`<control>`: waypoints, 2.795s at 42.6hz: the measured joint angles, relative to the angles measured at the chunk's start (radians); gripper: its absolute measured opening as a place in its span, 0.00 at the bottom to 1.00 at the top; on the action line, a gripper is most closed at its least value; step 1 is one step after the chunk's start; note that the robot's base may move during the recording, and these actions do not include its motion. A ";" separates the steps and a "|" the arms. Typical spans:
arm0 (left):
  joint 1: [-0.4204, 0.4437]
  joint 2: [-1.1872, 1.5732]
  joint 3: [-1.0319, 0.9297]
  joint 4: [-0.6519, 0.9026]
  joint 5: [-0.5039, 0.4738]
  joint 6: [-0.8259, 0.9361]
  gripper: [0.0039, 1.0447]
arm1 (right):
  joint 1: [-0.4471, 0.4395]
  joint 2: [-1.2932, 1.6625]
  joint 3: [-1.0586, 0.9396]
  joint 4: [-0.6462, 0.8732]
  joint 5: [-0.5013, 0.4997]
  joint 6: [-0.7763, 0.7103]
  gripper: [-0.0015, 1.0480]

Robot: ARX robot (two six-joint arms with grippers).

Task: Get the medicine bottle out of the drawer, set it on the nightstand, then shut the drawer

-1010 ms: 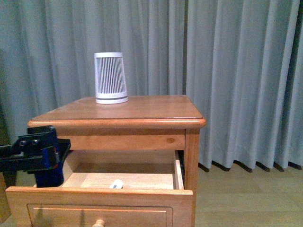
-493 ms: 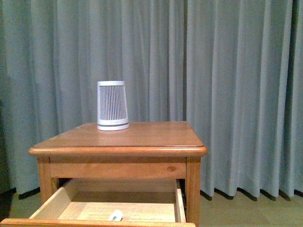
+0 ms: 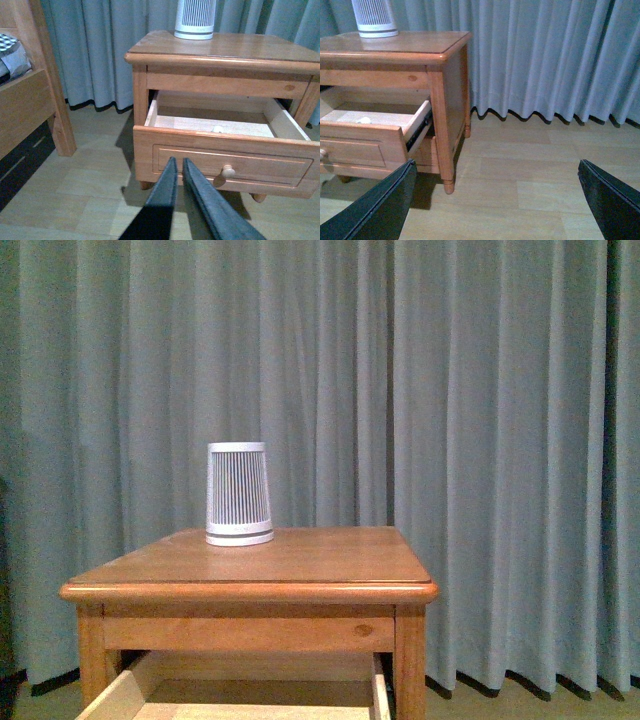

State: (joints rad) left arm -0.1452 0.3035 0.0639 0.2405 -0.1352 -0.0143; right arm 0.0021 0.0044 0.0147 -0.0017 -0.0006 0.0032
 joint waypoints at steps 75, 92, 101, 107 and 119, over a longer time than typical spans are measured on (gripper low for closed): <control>0.141 -0.299 -0.054 -0.241 0.133 0.007 0.94 | -0.002 1.062 0.565 0.351 0.133 0.095 0.93; 0.141 -0.299 -0.054 -0.241 0.133 0.008 0.94 | 0.077 1.607 1.006 0.099 0.190 0.141 0.93; 0.141 -0.299 -0.054 -0.241 0.132 0.008 0.94 | 0.082 1.769 1.100 0.094 0.212 0.140 0.93; 0.141 -0.299 -0.054 -0.241 0.133 0.007 0.94 | 0.084 1.891 1.147 0.105 0.214 0.143 0.93; 0.141 -0.299 -0.054 -0.241 0.133 0.008 0.94 | 0.116 2.105 1.231 0.085 0.195 0.170 0.93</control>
State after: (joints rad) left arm -0.0044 0.0044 0.0097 -0.0002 -0.0025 -0.0067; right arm 0.1177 2.1090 1.2457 0.0834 0.1940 0.1734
